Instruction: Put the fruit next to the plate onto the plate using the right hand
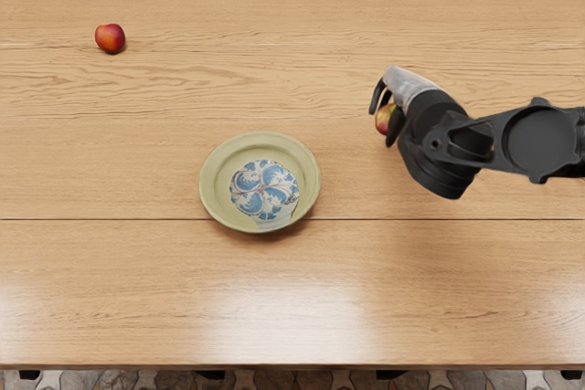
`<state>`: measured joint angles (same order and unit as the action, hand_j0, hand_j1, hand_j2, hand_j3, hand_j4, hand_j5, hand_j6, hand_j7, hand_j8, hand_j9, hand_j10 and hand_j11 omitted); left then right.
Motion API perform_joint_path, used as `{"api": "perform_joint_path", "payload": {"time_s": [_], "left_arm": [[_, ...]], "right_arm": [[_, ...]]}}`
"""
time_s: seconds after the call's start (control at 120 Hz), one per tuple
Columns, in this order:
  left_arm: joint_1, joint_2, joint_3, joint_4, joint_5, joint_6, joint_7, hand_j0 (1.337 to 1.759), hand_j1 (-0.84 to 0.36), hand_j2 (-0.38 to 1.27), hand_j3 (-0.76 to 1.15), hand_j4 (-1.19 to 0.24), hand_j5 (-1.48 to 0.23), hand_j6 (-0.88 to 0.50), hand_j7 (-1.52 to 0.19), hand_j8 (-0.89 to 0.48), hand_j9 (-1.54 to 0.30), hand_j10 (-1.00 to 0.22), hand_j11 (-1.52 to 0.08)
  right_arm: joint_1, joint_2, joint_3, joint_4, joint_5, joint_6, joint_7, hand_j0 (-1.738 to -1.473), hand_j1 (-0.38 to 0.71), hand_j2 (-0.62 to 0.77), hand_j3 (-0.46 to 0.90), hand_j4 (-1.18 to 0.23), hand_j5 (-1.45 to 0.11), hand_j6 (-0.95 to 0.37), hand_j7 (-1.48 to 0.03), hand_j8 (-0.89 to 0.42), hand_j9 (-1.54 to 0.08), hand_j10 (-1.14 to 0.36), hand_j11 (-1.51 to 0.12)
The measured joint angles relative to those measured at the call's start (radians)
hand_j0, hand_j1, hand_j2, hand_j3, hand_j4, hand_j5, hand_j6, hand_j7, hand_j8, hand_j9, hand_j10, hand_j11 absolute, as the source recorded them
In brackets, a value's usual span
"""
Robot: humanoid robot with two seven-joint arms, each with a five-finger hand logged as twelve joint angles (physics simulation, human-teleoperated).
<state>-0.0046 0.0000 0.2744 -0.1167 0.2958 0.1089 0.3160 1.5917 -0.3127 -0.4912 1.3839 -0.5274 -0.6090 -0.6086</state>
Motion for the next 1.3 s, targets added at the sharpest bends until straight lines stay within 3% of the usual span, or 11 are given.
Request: {"api": "perform_joint_path", "payload": {"time_s": [0.317, 0.65, 0.892, 1.0, 1.3], "left_arm": [[0.000, 0.000, 0.000, 0.000, 0.000, 0.000, 0.000, 1.658, 0.33, 0.00, 0.00, -0.01, -0.02, -0.01, -0.02, -0.01, -0.02, -0.01, -0.02], [0.000, 0.000, 0.000, 0.000, 0.000, 0.000, 0.000, 1.658, 0.33, 0.00, 0.00, -0.01, -0.02, -0.01, -0.02, -0.01, -0.02, -0.01, -0.02], [0.000, 0.000, 0.000, 0.000, 0.000, 0.000, 0.000, 1.658, 0.33, 0.00, 0.00, -0.01, -0.02, -0.01, -0.02, -0.01, -0.02, -0.01, -0.02], [0.000, 0.000, 0.000, 0.000, 0.000, 0.000, 0.000, 1.658, 0.33, 0.00, 0.00, -0.01, -0.02, -0.01, -0.02, -0.01, -0.02, -0.01, -0.02], [0.000, 0.000, 0.000, 0.000, 0.000, 0.000, 0.000, 1.658, 0.33, 0.00, 0.00, -0.01, -0.02, -0.01, -0.02, -0.01, -0.02, -0.01, -0.02]], "right_arm": [[0.131, 0.119, 0.005, 0.006, 0.106, 0.002, 0.001, -1.653, 0.27, 0.40, 0.00, -0.82, -1.23, -0.44, -1.13, -0.28, -1.22, -0.53, -1.24], [0.179, 0.279, 0.007, -0.013, 0.149, 0.002, 0.001, -1.654, 0.26, 0.38, 0.00, -0.82, -1.24, -0.44, -1.13, -0.28, -1.23, -0.52, -1.25], [0.197, 0.309, 0.008, -0.083, 0.171, 0.000, 0.002, -1.652, 0.24, 0.33, 0.00, -0.83, -1.22, -0.45, -1.13, -0.30, -1.23, -0.53, -1.25], [0.192, 0.311, 0.019, -0.104, 0.177, -0.001, 0.001, -1.652, 0.22, 0.28, 0.00, -0.84, -1.20, -0.46, -1.13, -0.32, -1.23, -0.55, -1.25], [0.070, 0.313, 0.110, -0.137, 0.169, 0.001, -0.001, -1.651, 0.24, 0.34, 0.00, -0.84, -1.21, -0.46, -1.13, -0.31, -1.22, -0.55, -1.24]]}}
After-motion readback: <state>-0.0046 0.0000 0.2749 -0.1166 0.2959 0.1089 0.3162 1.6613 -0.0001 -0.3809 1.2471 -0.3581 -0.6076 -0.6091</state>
